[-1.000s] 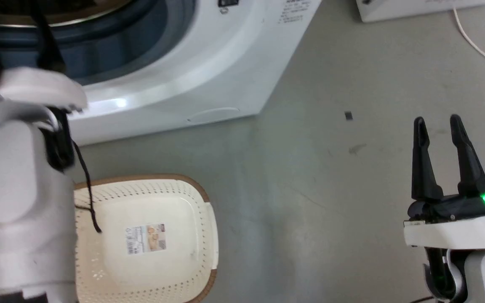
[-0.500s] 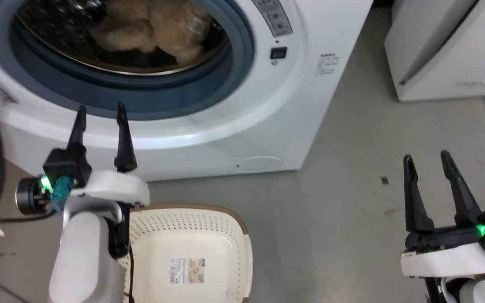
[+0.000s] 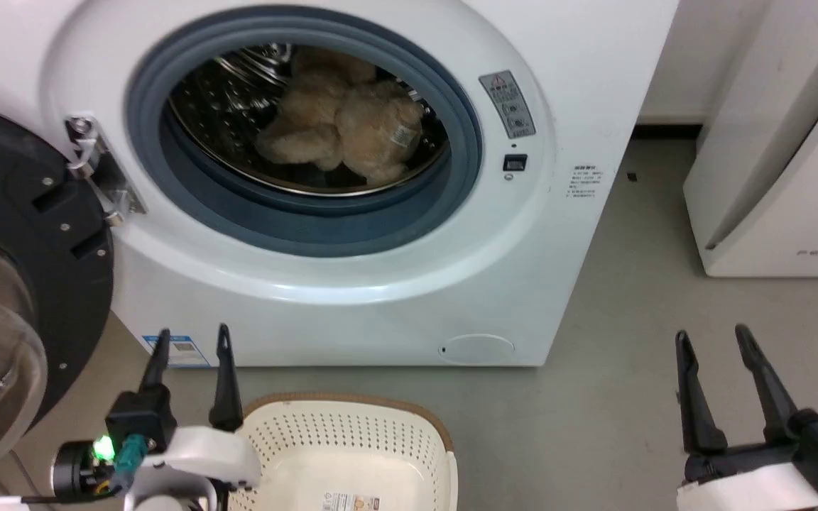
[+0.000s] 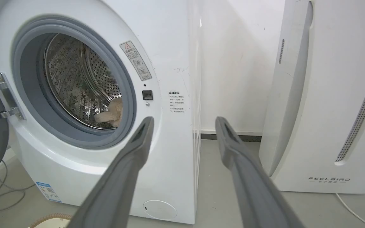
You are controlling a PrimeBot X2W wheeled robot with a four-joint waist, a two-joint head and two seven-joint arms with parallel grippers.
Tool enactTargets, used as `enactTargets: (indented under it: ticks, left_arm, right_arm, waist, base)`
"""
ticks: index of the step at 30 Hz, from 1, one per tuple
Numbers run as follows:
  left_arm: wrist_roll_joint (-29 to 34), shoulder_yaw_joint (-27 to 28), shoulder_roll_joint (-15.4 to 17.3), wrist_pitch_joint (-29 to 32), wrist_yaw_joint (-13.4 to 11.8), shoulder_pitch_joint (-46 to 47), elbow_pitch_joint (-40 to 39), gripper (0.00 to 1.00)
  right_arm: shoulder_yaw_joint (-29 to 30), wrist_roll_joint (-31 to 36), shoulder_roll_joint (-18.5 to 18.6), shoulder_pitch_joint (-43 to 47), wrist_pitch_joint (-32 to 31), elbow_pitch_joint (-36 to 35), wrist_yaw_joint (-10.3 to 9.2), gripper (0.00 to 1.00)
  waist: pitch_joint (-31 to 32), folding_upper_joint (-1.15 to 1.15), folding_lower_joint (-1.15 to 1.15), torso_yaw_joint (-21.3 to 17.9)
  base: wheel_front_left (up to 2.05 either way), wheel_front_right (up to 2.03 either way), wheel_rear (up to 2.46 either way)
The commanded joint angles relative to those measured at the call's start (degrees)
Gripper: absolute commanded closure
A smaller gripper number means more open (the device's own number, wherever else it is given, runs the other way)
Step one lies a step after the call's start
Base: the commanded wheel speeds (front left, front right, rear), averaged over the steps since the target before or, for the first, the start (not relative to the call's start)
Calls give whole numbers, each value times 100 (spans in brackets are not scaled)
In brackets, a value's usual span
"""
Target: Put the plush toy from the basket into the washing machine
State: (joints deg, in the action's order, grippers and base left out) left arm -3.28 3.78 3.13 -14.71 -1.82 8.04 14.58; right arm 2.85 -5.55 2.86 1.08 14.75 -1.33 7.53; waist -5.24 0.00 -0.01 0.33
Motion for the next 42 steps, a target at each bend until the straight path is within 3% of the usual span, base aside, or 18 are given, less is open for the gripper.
enactTargets:
  ticks: [1,13,14,42]
  left_arm:
    - [-4,-62,-9,-29,28,-198,-72,0]
    - [-69,-161,-22,-29,74,-519,-52,0]
    - [-37,-151,-19,1,58,-458,-46,100]
    - [35,-193,-21,289,80,-525,-318,100]
  right_arm:
    - [22,3,1,173,25,50,-4,0]
    - [94,-74,1,414,25,167,-4,0]
    - [78,-25,0,339,-1,154,0,100]
    - [0,93,0,250,-288,152,-1,100]
  waist:
    - [192,0,1,104]
    - [357,0,1,175]
    - [359,0,1,175]
    - [395,0,1,133]
  base:
    - [0,0,0]
    - [0,0,0]
    - [0,0,0]
    - [0,0,0]
